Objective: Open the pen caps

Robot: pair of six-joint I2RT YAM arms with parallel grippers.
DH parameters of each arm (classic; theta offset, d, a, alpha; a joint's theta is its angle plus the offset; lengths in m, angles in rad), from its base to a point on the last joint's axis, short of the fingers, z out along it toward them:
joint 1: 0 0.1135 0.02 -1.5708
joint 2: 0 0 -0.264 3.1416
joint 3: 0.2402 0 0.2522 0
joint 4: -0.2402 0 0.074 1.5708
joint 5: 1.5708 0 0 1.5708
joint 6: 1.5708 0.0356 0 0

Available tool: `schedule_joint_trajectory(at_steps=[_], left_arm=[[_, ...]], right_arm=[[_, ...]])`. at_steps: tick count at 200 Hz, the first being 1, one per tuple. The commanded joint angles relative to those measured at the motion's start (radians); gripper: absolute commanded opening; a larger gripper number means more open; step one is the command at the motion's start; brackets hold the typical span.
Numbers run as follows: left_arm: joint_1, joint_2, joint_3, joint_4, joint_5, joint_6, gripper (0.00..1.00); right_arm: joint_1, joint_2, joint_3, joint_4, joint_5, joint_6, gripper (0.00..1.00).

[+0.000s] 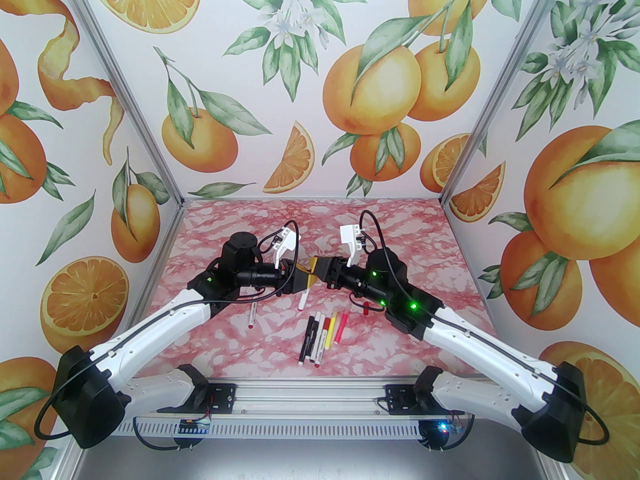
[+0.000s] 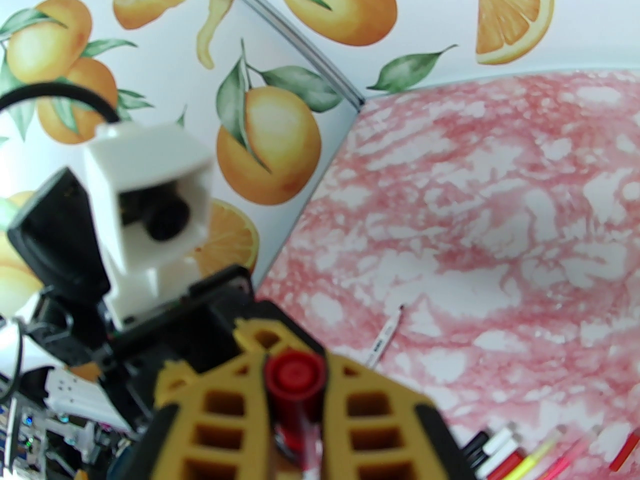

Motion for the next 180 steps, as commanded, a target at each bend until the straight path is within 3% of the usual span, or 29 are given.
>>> schedule_joint_trajectory(at_steps=[1,12,26,50,149,180], left_arm=[[-0.003,0.007,-0.008,0.037,0.023,0.001,0.3],[-0.003,0.007,-0.008,0.04,0.025,0.0,0.26],[-0.002,0.003,-0.006,0.036,0.018,-0.001,0.09],[-0.003,-0.005,-0.007,0.024,-0.001,0.006,0.0],[-0.009,0.004,-0.025,-0.003,-0.005,0.036,0.0],[-0.023,0.005,-0.041,-0.004,-0.009,0.037,0.0]], right_arm=[[0.001,-0.017,-0.015,0.062,-0.003,0.023,0.0],[0.001,-0.011,-0.017,0.069,-0.011,0.026,0.0],[0.002,-0.007,-0.019,0.068,-0.012,0.028,0.0],[0.001,-0.008,-0.024,0.065,0.001,0.025,0.0],[-0.014,-0.013,-0.015,0.063,0.062,0.052,0.0],[-0.049,0.007,0.022,0.065,0.021,0.047,0.0]])
